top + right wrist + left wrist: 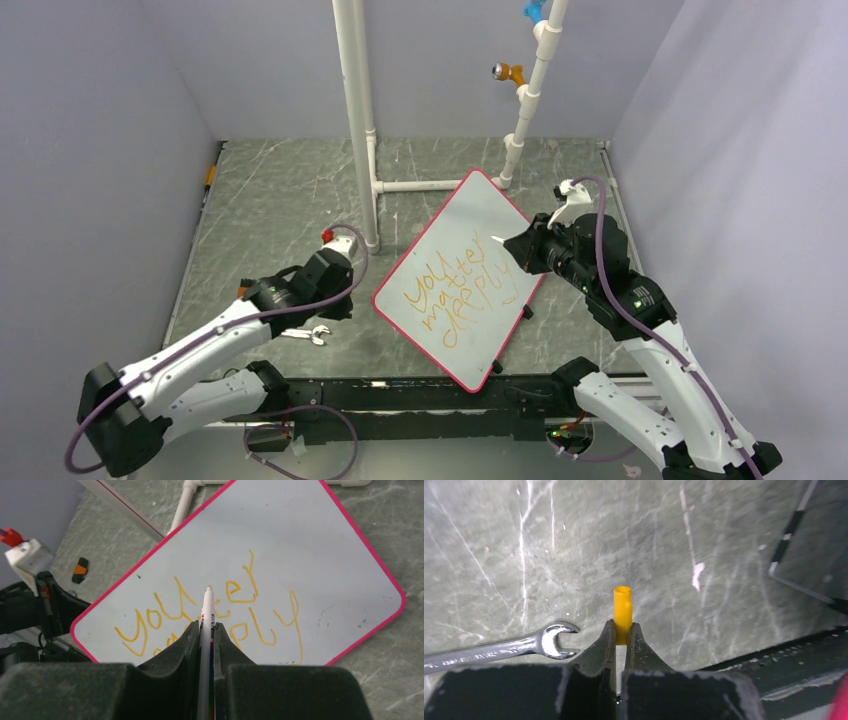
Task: Write a sentence on the whiteboard
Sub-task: Pick up the pen cap from the center of the board, then insert the pen cap into the whiteboard marker.
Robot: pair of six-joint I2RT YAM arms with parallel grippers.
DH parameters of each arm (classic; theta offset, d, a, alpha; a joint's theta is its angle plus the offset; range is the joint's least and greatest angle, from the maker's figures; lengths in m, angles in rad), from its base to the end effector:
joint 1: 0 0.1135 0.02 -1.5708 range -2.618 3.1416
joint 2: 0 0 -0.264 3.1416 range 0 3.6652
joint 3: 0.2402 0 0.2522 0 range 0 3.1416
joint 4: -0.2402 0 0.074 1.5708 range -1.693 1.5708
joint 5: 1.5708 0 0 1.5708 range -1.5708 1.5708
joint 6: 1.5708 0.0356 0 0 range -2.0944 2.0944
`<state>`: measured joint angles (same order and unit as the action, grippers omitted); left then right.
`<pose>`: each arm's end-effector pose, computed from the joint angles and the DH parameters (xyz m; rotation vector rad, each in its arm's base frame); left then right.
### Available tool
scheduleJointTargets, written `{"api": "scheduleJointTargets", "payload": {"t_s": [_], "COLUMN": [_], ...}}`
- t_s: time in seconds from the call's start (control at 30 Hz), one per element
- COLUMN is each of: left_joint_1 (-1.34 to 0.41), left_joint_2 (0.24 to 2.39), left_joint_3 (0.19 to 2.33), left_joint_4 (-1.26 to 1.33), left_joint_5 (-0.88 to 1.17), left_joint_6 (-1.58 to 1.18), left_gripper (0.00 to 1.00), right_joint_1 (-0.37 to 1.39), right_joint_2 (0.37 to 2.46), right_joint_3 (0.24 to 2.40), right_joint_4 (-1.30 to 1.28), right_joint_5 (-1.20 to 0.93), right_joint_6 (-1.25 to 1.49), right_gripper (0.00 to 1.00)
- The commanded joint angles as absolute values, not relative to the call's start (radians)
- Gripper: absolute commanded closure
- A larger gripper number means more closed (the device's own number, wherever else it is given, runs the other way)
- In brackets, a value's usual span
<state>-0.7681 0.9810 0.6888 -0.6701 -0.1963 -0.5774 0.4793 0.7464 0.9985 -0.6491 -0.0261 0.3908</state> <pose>0.1395 -0.1251 0.2304 0.1631 2.5271 -0.3003 0.1322 0.0698 0.3696 -0.1066 2.0129 0.5888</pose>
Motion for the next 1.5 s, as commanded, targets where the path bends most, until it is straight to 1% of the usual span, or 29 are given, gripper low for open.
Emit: {"api": "scheduleJointTargets", "payload": {"t_s": [0.0, 0.17, 0.33, 0.47, 0.6, 0.7, 0.8, 1.1, 1.3, 1.47], "left_joint_1": [-0.768, -0.768, -0.768, -0.768, -0.767, -0.767, -0.767, -0.768, -0.768, -0.767], "left_joint_2": [0.887, 0.782, 0.729, 0.707, 0.678, 0.676, 0.710, 0.825, 0.912, 0.918], "left_joint_3": [0.813, 0.894, 0.934, 0.959, 0.966, 0.983, 1.018, 1.079, 1.122, 1.088], "left_joint_4": [-0.808, -0.872, -0.843, -0.794, -0.719, -0.663, -0.638, -0.524, -0.511, -0.452], "left_joint_5": [-0.198, -0.260, -0.263, -0.157, -0.098, -0.005, 0.134, 0.430, 0.496, 0.510], "left_joint_6": [-0.493, -0.361, -0.187, -0.051, 0.059, 0.129, 0.209, 0.385, 0.469, 0.479], "left_gripper": [1.00, 1.00, 1.00, 1.00, 1.00, 1.00, 1.00, 1.00, 1.00, 1.00], "right_joint_1": [0.481, 0.481, 0.482, 0.482, 0.481, 0.482, 0.481, 0.481, 0.484, 0.494], "right_joint_2": [0.747, 0.756, 0.769, 0.776, 0.788, 0.791, 0.795, 0.826, 0.854, 0.876], "right_joint_3": [1.055, 1.064, 1.075, 1.077, 1.074, 1.066, 1.057, 1.040, 1.057, 1.047], "right_joint_4": [-0.593, -0.570, -0.531, -0.497, -0.458, -0.423, -0.384, -0.269, -0.270, -0.247], "right_joint_5": [-0.087, -0.156, -0.259, -0.371, -0.497, -0.580, -0.651, -0.838, -0.867, -0.880], "right_joint_6": [0.372, 0.364, 0.352, 0.343, 0.338, 0.338, 0.344, 0.380, 0.371, 0.383], "right_gripper": [1.00, 1.00, 1.00, 1.00, 1.00, 1.00, 1.00, 1.00, 1.00, 1.00]}}
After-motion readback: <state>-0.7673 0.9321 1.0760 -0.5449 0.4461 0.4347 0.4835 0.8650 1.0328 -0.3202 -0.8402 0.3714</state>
